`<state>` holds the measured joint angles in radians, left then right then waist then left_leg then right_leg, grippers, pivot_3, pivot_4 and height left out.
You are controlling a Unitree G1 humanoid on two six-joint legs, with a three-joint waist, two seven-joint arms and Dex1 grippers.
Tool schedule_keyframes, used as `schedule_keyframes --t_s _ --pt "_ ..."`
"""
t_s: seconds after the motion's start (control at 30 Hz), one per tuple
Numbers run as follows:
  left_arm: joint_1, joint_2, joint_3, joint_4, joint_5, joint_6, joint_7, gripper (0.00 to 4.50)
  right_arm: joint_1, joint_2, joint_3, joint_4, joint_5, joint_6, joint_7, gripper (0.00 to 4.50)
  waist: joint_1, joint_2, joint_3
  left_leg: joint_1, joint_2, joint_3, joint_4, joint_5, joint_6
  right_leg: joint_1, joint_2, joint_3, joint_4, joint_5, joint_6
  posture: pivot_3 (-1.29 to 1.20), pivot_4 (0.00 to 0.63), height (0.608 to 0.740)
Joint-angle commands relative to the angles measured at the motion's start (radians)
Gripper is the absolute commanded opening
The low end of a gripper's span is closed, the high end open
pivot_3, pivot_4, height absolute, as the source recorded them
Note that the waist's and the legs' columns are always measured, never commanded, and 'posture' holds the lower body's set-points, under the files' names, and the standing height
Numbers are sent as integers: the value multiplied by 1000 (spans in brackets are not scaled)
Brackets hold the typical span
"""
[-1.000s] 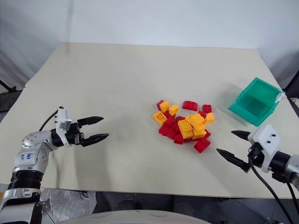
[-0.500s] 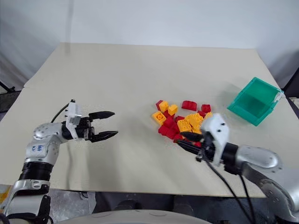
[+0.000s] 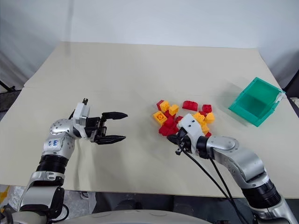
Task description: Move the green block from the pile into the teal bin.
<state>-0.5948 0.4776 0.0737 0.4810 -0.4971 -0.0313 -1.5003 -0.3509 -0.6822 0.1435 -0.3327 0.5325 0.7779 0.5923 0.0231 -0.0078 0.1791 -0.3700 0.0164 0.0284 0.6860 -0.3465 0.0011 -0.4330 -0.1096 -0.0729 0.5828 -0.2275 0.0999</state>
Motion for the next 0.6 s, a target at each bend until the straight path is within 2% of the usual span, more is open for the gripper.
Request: schedule_keyframes --t_s 0.03,0.3,0.6 --pt "15 3 19 -21 -18 -20 -30 4500 -31 3 -53 80 -60 -79 6 58 0 0 0 0 0 0 0 0 0 0 0 0 0 0 0 0 150 740" --pt "20 -16 21 -18 -10 -37 0 4500 -82 2 -125 278 -176 -190 -28 58 0 0 0 0 0 1 0 0 0 0 0 1 0 0 1 0 150 740" --pt "18 -34 21 -9 -3 -51 14 4500 -37 -56 -211 208 -170 -216 59 58 1 0 0 0 0 2 0 0 0 -1 0 2 1 0 1 0 150 740"
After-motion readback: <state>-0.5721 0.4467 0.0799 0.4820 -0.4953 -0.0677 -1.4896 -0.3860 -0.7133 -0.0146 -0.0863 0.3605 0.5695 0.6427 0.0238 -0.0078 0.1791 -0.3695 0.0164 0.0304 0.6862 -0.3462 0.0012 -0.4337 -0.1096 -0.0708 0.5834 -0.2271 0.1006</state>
